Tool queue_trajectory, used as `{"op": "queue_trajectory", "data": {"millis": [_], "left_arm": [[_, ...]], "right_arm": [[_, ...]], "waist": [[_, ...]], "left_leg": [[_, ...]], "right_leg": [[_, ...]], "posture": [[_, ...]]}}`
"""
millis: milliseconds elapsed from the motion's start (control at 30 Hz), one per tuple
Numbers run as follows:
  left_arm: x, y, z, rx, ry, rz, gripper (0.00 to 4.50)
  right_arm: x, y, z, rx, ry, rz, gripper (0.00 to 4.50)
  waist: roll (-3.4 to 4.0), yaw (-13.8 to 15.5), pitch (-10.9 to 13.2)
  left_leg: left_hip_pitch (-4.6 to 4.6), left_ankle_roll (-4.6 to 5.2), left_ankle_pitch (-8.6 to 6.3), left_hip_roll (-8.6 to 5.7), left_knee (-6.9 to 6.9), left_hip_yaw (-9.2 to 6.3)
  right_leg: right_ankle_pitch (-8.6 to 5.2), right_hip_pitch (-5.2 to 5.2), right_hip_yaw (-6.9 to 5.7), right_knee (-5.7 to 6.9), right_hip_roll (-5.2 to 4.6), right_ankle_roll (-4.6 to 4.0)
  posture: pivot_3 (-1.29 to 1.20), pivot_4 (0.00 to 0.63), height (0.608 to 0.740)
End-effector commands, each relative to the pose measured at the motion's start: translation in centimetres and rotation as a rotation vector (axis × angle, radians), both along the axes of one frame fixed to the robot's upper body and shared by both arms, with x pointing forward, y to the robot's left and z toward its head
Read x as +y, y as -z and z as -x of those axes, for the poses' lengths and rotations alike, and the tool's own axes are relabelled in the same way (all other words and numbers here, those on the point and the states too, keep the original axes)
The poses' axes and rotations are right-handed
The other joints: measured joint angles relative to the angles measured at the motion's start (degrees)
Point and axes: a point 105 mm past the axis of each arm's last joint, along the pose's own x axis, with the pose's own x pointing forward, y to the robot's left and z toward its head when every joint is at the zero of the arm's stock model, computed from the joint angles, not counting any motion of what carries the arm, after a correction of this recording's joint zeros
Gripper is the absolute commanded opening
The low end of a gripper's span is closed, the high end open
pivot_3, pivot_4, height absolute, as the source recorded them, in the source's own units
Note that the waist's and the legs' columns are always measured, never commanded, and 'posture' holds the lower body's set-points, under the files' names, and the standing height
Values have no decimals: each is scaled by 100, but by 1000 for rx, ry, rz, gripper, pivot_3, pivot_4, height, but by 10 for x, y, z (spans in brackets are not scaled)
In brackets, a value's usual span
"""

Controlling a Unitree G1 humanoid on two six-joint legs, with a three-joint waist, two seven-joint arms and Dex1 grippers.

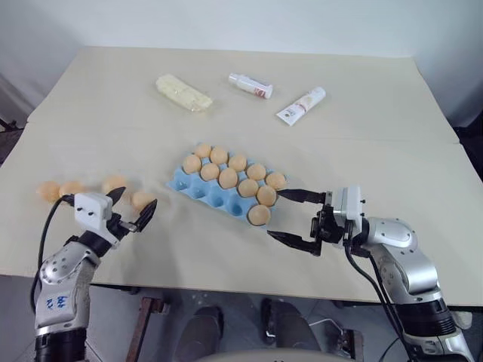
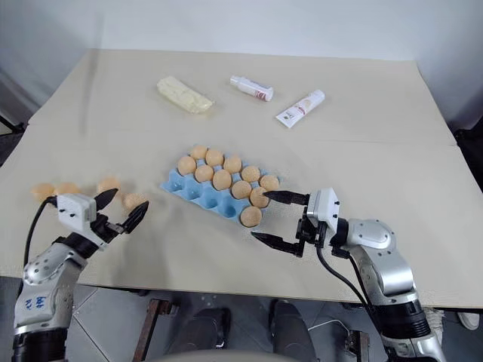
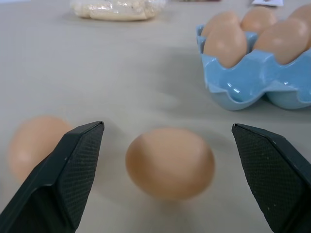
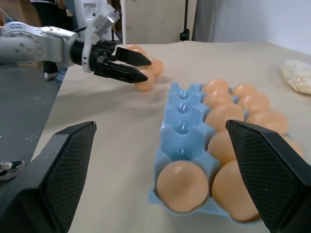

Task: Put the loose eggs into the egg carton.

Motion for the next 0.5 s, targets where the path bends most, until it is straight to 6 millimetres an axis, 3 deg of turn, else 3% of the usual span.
{"op": "queue_trajectory", "data": {"millis": [33,100,333,500], "left_arm": [[1,8,-5,28,-5,-12,4487],[-3,12,-8,32,12,-13,4487],[-10,3,-12,-34,48,-13,2497],[-34,-22,-5,-146,226,-79,2450]], "right_arm": [[2,-9,3,-41,7,-25,4500],[2,-9,3,-40,17,-29,4500],[-1,-8,2,-31,49,-36,4500],[-6,-3,8,-4,75,-26,4500]], "waist": [[0,-10,0],[0,-9,0],[0,22,0],[0,44,0]], "left_leg": [[-1,0,0,0,2,0],[-1,0,0,0,3,0],[0,-2,1,0,6,-1],[-2,-2,1,0,6,-2]], "right_leg": [[0,-1,0,1,0,0],[0,0,0,3,0,1],[0,0,0,6,-1,1],[0,0,-1,4,-2,1]], "posture": [[0,150,740],[0,150,740],[0,150,740],[0,150,740]]}}
